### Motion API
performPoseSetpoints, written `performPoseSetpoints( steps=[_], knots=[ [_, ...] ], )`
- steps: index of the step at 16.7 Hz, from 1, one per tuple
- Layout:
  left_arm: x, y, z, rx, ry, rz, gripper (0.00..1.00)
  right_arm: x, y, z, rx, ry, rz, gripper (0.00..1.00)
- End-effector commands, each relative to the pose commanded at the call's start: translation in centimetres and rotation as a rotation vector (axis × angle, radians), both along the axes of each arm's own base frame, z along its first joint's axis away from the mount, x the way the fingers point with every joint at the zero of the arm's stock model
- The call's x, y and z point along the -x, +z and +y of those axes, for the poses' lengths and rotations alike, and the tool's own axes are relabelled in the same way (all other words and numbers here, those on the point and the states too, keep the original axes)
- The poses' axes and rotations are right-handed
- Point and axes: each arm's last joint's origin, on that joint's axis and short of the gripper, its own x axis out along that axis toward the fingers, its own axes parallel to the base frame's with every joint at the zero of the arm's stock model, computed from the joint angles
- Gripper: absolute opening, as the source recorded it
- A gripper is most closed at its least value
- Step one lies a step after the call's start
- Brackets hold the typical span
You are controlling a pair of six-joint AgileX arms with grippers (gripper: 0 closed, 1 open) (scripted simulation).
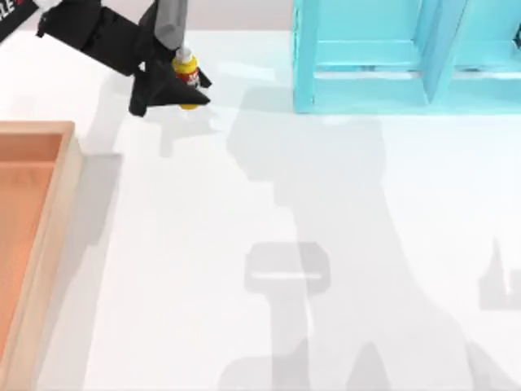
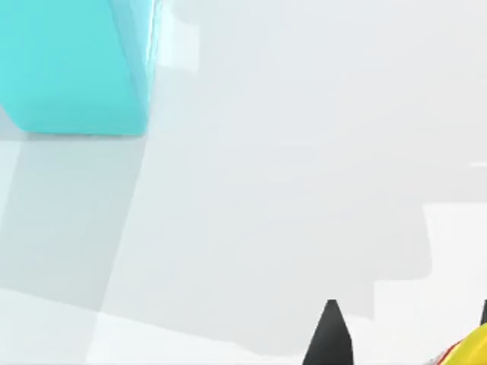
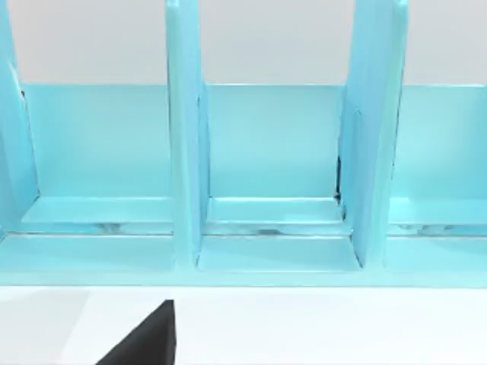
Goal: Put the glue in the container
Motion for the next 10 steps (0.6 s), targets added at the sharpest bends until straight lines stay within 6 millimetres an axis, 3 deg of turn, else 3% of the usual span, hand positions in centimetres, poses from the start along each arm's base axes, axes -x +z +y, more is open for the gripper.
performPoseSetpoints(
  steps=[3,6,8,10],
  knots=[
    [0.1,0.4,1.8,-0.009,0.046,-0.021,0.00,0.0,0.0,0.0,0.000,0.000,0.000,1.00],
    [1.1,2.1,5.7,-0.048,0.172,-0.080,0.00,0.0,0.0,0.0,0.000,0.000,0.000,1.00],
    [2.7,3.8,8.8,-0.078,0.293,-0.134,0.00,0.0,0.0,0.0,0.000,0.000,0.000,1.00],
    [5.5,4.2,12.0,-0.111,0.439,-0.124,0.00,0.0,0.0,0.0,0.000,0.000,0.000,1.00]
  ],
)
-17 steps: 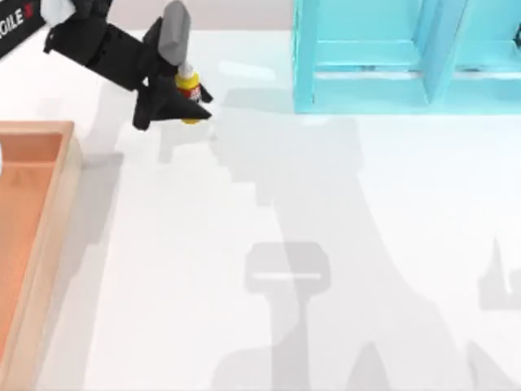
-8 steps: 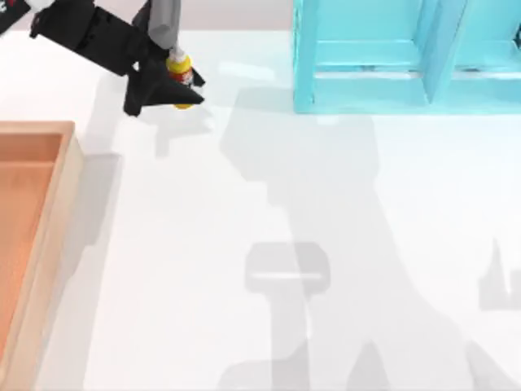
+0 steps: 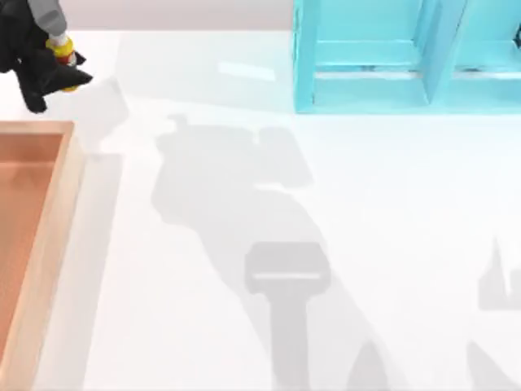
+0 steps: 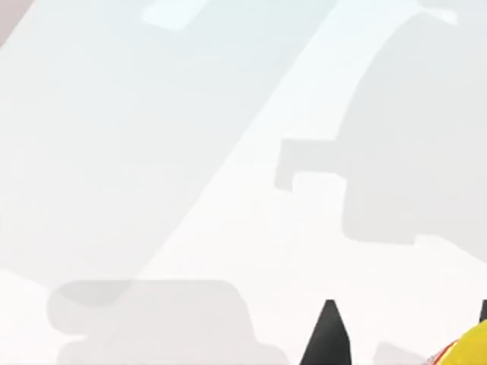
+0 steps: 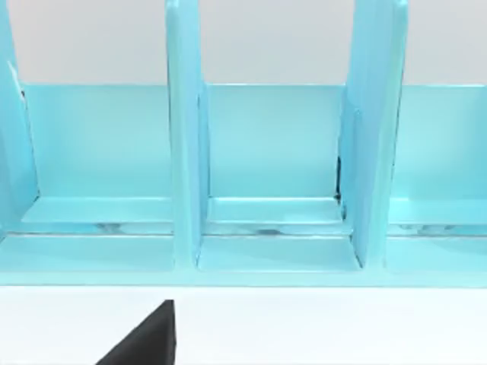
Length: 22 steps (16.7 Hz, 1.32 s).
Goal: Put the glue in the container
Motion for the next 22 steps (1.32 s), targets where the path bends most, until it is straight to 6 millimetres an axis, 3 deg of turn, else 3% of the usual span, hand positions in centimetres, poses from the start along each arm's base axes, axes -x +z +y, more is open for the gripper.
performPoseSetpoints(
  steps=[3,6,9,12,16,22],
  knots=[
    [5.4,0.4,4.0,-0.013,0.251,0.020,0.00,0.0,0.0,0.0,0.000,0.000,0.000,1.00],
    [11.7,0.1,6.5,0.002,0.510,0.049,0.00,0.0,0.0,0.0,0.000,0.000,0.000,1.00],
    [17.5,-0.4,7.4,0.042,0.750,0.058,0.00,0.0,0.0,0.0,0.000,0.000,0.000,1.00],
    [22.0,-1.0,7.4,0.098,0.944,0.043,0.00,0.0,0.0,0.0,0.000,0.000,0.000,1.00],
    [25.5,-1.4,7.0,0.161,1.098,0.006,0.00,0.0,0.0,0.0,0.000,0.000,0.000,1.00],
    [25.9,-1.6,6.8,0.170,1.120,0.004,0.00,0.0,0.0,0.0,0.000,0.000,0.000,1.00]
  ],
)
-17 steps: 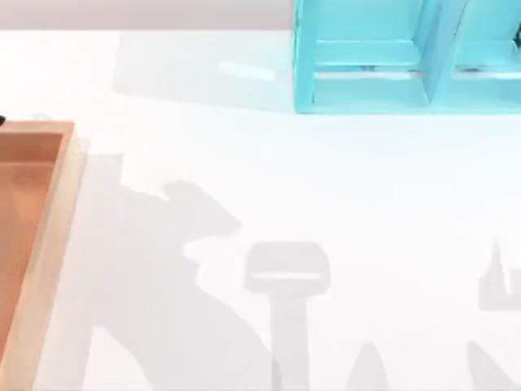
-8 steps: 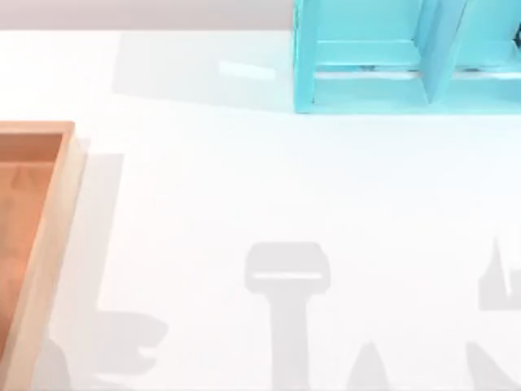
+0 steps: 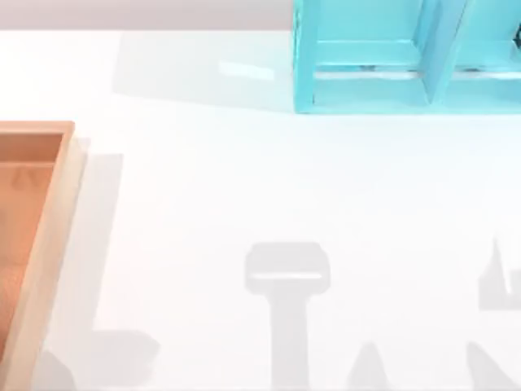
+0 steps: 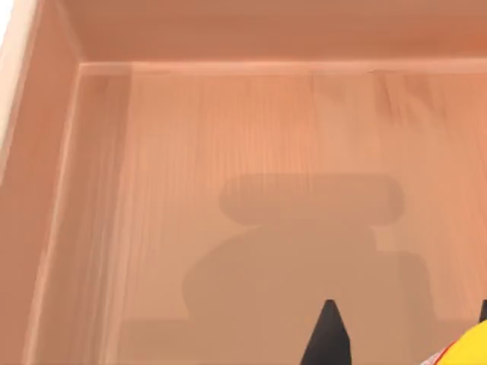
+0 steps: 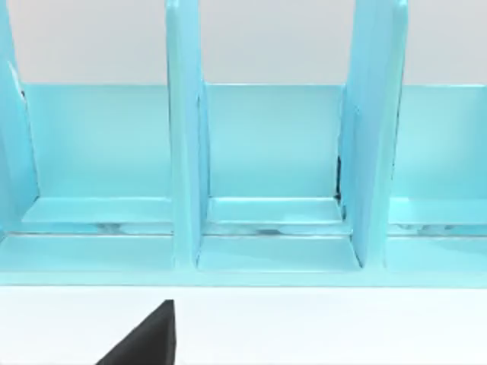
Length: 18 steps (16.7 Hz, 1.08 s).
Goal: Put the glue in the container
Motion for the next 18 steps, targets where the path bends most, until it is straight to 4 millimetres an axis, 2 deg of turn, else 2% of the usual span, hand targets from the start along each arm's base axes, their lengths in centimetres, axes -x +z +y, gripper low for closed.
performPoseSetpoints(
  steps=[3,6,8,12,16,18],
  knots=[
    [-0.5,-0.7,0.0,0.015,0.002,0.011,0.00,0.0,0.0,0.0,0.000,0.000,0.000,1.00],
    [-1.8,-2.3,0.2,0.017,0.000,0.027,0.00,0.0,0.0,0.0,0.000,0.000,0.000,1.00],
    [-2.8,-2.6,0.5,-0.005,0.007,-0.020,0.00,0.0,0.0,0.0,0.000,0.000,0.000,1.00],
    [-4.1,-4.8,0.1,0.002,0.005,-0.005,0.00,0.0,0.0,0.0,0.000,0.000,0.000,1.00],
    [-4.2,-4.9,0.0,-0.001,0.007,-0.003,0.00,0.0,0.0,0.0,0.000,0.000,0.000,1.00],
    [-4.2,-4.9,0.0,-0.001,0.007,-0.003,0.15,0.0,0.0,0.0,0.000,0.000,0.000,1.00]
  ],
)
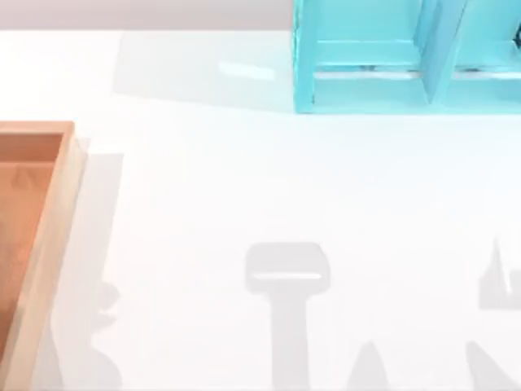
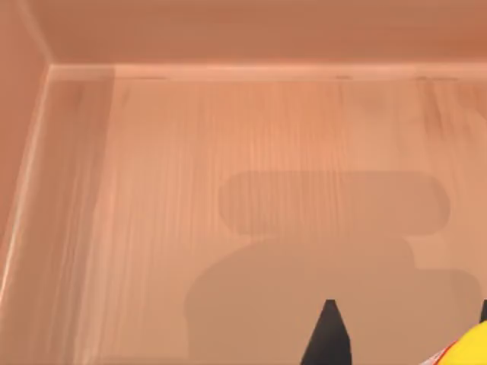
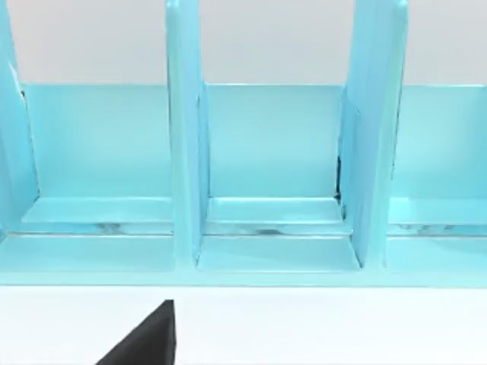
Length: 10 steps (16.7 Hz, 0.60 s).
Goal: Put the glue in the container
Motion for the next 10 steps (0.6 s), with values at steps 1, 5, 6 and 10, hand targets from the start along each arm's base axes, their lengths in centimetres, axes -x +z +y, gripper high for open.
performPoseSetpoints(
  steps=[1,5,6,10],
  knots=[
    [0.00,0.00,0.00,0.000,0.000,0.000,0.23,0.00,0.00,0.00,0.000,0.000,0.000,1.00],
    [0.00,0.00,0.00,0.000,0.000,0.000,0.53,0.00,0.00,0.00,0.000,0.000,0.000,1.00],
    [0.00,0.00,0.00,0.000,0.000,0.000,0.60,0.00,0.00,0.00,0.000,0.000,0.000,1.00],
    [0.00,0.00,0.00,0.000,0.000,0.000,0.90,0.00,0.00,0.00,0.000,0.000,0.000,1.00]
  ],
)
